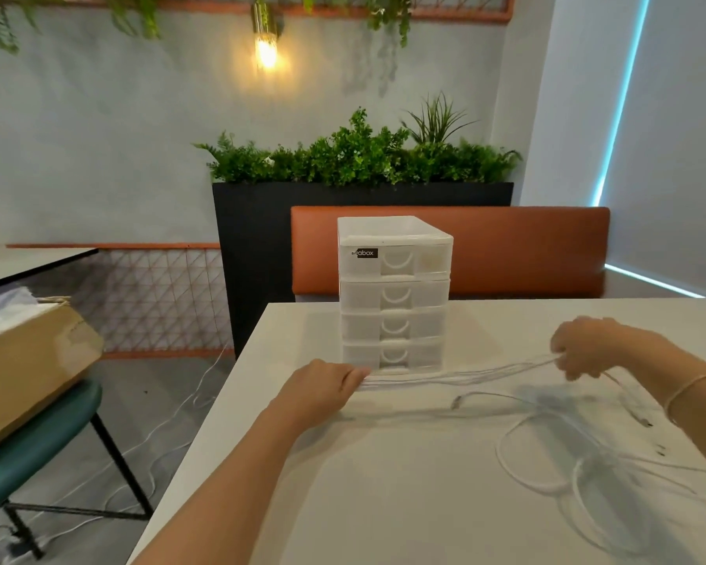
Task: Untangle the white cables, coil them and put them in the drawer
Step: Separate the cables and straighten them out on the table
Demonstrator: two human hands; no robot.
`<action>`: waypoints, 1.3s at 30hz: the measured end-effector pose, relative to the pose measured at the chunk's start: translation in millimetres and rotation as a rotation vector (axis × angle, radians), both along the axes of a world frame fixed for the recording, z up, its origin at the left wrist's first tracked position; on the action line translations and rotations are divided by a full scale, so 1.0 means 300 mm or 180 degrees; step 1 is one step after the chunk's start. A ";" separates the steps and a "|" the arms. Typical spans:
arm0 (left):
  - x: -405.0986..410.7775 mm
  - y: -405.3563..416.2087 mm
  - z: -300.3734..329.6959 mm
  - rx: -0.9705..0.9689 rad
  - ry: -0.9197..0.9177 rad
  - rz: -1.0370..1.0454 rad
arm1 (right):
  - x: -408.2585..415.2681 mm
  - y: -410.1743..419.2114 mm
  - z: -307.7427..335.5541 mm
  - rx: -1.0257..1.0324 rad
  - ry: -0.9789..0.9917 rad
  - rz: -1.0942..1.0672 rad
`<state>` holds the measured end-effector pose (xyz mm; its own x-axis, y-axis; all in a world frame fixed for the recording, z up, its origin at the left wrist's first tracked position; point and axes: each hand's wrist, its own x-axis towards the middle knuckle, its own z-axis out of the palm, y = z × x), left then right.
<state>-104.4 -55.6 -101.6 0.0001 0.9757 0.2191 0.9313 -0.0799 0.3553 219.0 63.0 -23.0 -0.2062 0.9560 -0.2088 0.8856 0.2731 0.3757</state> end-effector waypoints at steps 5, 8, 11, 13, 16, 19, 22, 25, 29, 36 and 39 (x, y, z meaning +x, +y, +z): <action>0.016 0.019 -0.010 0.0070 -0.0144 0.0051 | -0.004 -0.024 0.002 0.0340 -0.0595 -0.0423; 0.038 0.020 0.000 0.0182 -0.0368 -0.0083 | -0.215 -0.162 -0.013 -0.0203 0.1387 0.0816; 0.060 0.007 -0.001 0.0336 -0.0410 -0.0195 | -0.419 -0.258 -0.077 -0.1054 0.2491 0.1304; 0.056 -0.004 -0.006 0.0344 -0.0462 -0.0225 | -0.476 -0.264 -0.112 -0.1440 0.2689 0.1076; 0.036 -0.006 -0.012 0.0317 -0.0570 -0.0181 | -0.483 -0.251 -0.136 -0.1807 0.3226 0.0777; 0.018 0.011 -0.015 0.0171 -0.0596 -0.0161 | -0.491 -0.238 -0.163 -0.1704 0.3552 0.0712; 0.009 0.029 -0.016 -0.0001 -0.0771 -0.0323 | -0.496 -0.215 -0.186 -0.1182 0.3567 0.0738; 0.015 0.032 -0.013 -0.0171 -0.0734 -0.0526 | -0.477 -0.191 -0.195 -0.0982 0.3618 0.0782; 0.018 0.037 -0.012 -0.0166 -0.0762 -0.0590 | -0.473 -0.182 -0.198 -0.1015 0.3775 0.0795; 0.015 0.043 -0.020 -0.0194 -0.0657 -0.0485 | -0.466 -0.208 -0.193 -0.1297 0.3093 0.0737; 0.028 0.029 -0.014 -0.0130 -0.0854 -0.0544 | -0.461 -0.195 -0.192 -0.0925 0.2915 0.0794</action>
